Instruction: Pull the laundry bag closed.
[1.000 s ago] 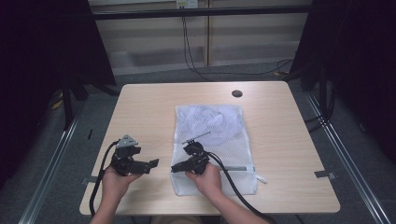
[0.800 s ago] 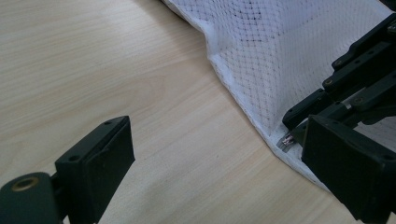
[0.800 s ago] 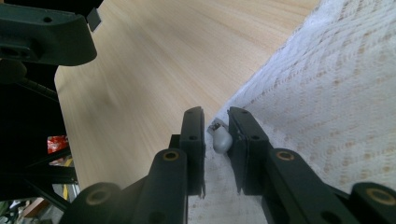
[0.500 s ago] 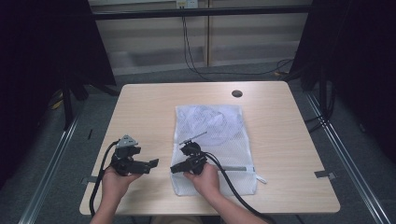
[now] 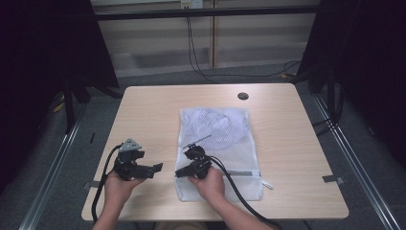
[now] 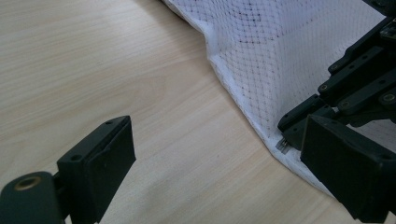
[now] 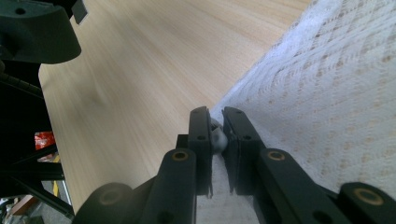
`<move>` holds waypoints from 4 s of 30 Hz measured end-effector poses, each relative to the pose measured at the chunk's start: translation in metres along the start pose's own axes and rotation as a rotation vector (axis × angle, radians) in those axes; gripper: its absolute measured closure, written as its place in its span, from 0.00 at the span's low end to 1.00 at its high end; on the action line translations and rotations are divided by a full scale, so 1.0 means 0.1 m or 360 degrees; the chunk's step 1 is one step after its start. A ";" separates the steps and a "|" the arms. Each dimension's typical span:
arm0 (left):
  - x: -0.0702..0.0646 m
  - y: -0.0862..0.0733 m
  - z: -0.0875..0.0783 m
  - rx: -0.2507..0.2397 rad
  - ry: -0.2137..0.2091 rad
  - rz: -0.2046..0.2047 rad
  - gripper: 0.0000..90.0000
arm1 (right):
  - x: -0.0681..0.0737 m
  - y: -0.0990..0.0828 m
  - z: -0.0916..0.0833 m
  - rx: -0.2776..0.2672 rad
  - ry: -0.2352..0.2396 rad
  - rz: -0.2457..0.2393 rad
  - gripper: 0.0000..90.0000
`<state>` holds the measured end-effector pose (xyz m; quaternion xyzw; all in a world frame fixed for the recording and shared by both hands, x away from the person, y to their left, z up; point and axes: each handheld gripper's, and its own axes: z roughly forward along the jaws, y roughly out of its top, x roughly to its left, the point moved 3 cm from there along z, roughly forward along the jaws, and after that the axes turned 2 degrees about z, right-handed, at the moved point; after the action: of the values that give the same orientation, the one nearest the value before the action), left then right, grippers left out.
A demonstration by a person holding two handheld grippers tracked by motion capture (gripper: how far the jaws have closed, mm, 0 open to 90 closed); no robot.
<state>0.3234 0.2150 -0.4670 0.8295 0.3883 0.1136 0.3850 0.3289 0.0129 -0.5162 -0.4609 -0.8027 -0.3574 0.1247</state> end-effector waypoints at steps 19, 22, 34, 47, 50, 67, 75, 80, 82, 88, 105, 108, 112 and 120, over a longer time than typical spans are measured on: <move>-0.02 0.00 0.02 -0.0016 -0.0036 -0.0008 0.11 | 0.00 0.03 -0.12 -0.0050 0.0015 0.0000 0.93; -0.03 0.01 0.02 -0.0026 -0.0052 -0.0017 0.12 | -0.01 0.05 -0.19 -0.0082 0.0029 -0.0007 0.93; -0.10 0.01 0.08 -0.0012 -0.0166 -0.0053 0.12 | -0.06 0.08 -0.35 -0.0142 0.0104 0.0043 0.93; -0.23 0.03 0.20 0.0008 -0.0342 -0.0114 0.17 | -0.06 0.09 -0.42 -0.0175 0.0107 0.0026 0.94; -0.25 0.03 0.23 0.0024 -0.0363 -0.0116 0.18 | -0.06 0.08 -0.43 -0.0177 0.0105 0.0027 0.94; -0.36 0.04 0.36 0.0072 -0.0523 -0.0175 0.26 | -0.04 0.09 -0.49 -0.0220 0.0104 -0.0011 0.94; -0.40 0.06 0.42 0.0064 -0.0582 -0.0187 0.31 | -0.04 0.10 -0.54 -0.0243 0.0112 -0.0016 0.95; -0.44 0.08 0.45 0.0060 -0.0636 -0.0194 0.38 | -0.02 0.10 -0.55 -0.0253 0.0115 -0.0018 0.95; -0.46 0.08 0.47 0.0069 -0.0651 -0.0195 0.39 | -0.02 0.10 -0.56 -0.0252 0.0111 -0.0021 0.95; -0.48 0.08 0.51 0.0087 -0.0673 -0.0206 0.41 | -0.02 0.10 -0.59 -0.0256 0.0112 -0.0023 0.95; -0.53 0.09 0.58 0.0095 -0.0736 -0.0242 0.51 | 0.00 0.12 -0.60 -0.0253 0.0128 -0.0019 0.95; -0.54 0.09 0.59 0.0101 -0.0739 -0.0245 0.53 | 0.01 0.12 -0.60 -0.0255 0.0136 -0.0016 0.95; -0.55 0.09 0.60 0.0094 -0.0734 -0.0238 0.57 | 0.02 0.13 -0.59 -0.0259 0.0139 -0.0020 0.95; -0.56 0.10 0.61 0.0085 -0.0756 -0.0259 0.69 | 0.02 0.13 -0.59 -0.0261 0.0145 -0.0018 0.95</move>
<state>0.3211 0.1369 -0.4952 0.8088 0.3554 -0.1263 0.4512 0.3311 -0.0226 -0.4668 -0.4483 -0.7668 -0.4433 0.1209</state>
